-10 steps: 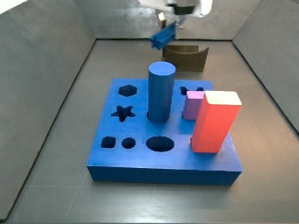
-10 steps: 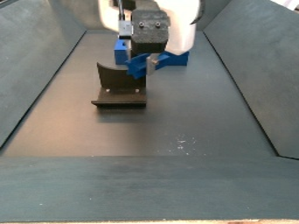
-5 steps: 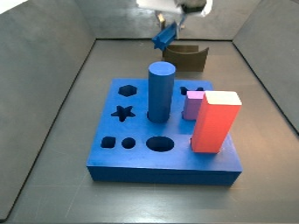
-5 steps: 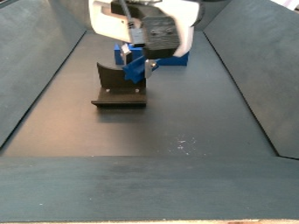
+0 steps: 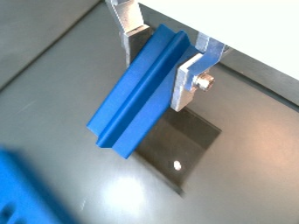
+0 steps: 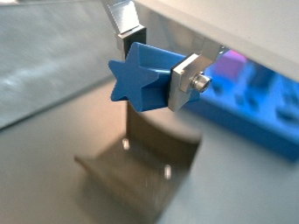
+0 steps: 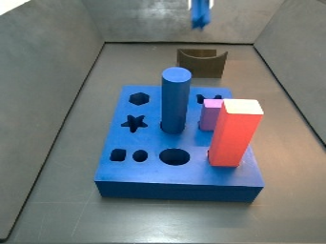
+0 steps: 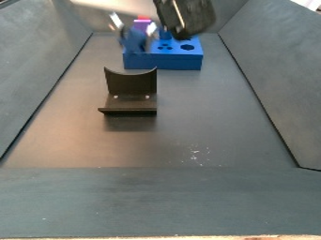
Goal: Pick up the star object. Move up. Place the star object on the fixture. Regrasp the star object. Move to above the board. Insert the star object.
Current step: Place the star object on the fixture.
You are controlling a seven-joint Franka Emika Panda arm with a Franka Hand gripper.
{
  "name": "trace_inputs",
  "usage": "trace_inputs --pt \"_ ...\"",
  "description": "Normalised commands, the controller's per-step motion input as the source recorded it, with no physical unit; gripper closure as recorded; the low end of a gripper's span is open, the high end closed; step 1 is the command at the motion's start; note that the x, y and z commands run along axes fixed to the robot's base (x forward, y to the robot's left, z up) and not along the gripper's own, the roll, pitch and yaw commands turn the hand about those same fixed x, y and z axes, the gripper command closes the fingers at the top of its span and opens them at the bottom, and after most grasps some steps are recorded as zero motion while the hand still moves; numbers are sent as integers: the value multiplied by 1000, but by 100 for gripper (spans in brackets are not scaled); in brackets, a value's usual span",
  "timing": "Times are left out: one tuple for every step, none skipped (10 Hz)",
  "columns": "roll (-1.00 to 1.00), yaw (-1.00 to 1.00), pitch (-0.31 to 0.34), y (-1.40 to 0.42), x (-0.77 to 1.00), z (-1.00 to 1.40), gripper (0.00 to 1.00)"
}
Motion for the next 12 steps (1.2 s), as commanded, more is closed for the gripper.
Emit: trace_inputs --pt "-850 620 492 45 158 198 100" --pt "-655 375 480 40 86 15 100" --pt "-419 131 454 36 87 5 100" --pt "-284 11 438 32 95 19 100" --pt "-198 -81 362 35 95 -4 100" --pt "-158 -119 307 42 89 -1 100" --pt "-125 -132 262 41 87 6 100" --pt "-91 -132 213 40 84 8 100" --pt "-1000 -167 100 76 127 -1000 100" --pt "-1000 -167 93 77 127 -1000 100" --pt "-1000 -182 80 93 150 -1000 100" --pt "-1000 -187 83 95 159 -1000 100"
